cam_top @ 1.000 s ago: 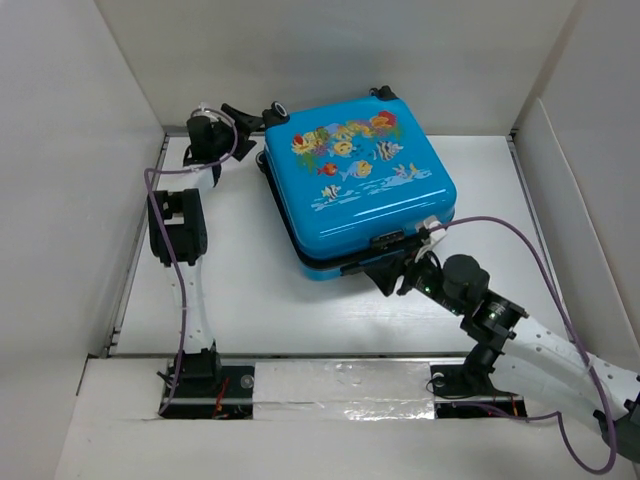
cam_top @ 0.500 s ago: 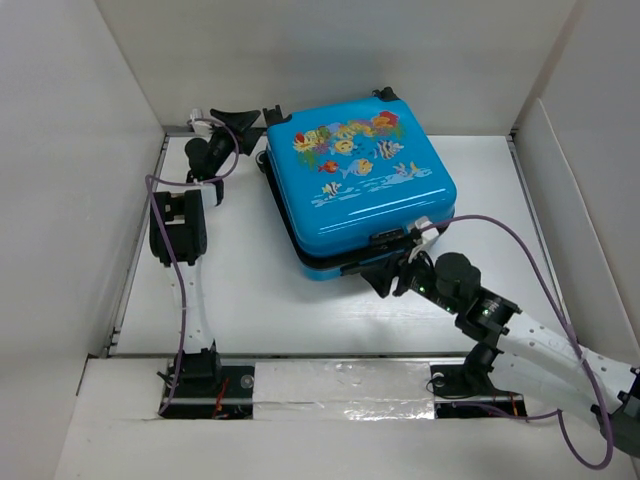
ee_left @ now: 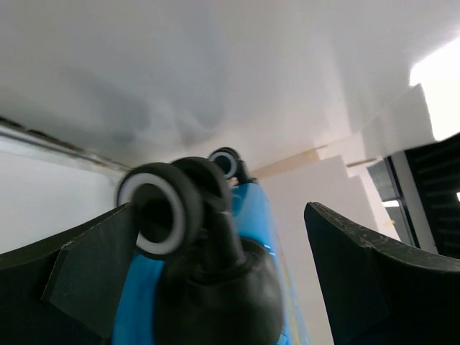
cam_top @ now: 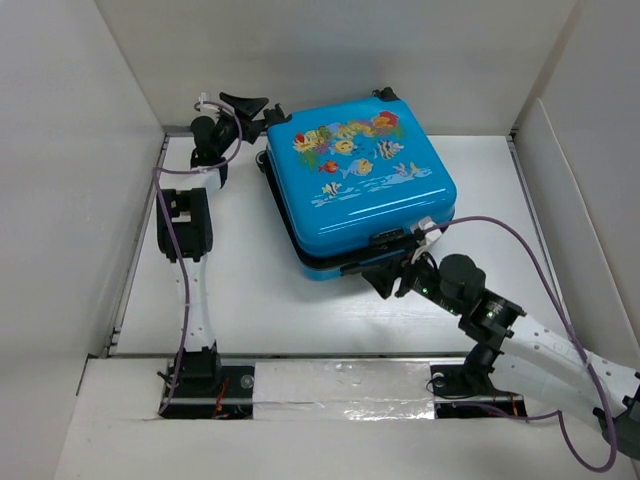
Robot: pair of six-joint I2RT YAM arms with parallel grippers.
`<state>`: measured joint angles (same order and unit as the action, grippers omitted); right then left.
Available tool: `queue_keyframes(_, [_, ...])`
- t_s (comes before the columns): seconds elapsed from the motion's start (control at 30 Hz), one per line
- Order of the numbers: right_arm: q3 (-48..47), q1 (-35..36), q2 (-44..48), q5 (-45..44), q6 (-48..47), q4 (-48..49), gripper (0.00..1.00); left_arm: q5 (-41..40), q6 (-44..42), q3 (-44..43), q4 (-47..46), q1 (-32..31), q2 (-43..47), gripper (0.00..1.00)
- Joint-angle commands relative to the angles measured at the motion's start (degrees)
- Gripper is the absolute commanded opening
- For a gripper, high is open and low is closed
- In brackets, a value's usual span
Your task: Pack the luggage
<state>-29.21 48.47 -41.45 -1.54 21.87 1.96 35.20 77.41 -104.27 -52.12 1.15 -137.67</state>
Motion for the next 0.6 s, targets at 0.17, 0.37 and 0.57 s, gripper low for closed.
queue_keyframes(0.17, [-2.4, 0.5, 1.6, -0.8, 0.1, 0.3, 0.65, -1.9, -7.3, -7.8, 10.6, -1.9, -2.4, 0.99])
queue_keyframes(0.37, [-2.2, 0.5, 0.6, -0.6, 0.5, 0.7, 0.65, 0.2, -2.2, -9.9, 1.9, -3.2, -4.5, 0.99])
queue_keyframes(0.57, [-0.8, 0.5, 0.4, -0.8, 1.9, 2.1, 0.65, 0.0, 1.9, -7.3, -8.1, -3.7, -2.9, 0.86])
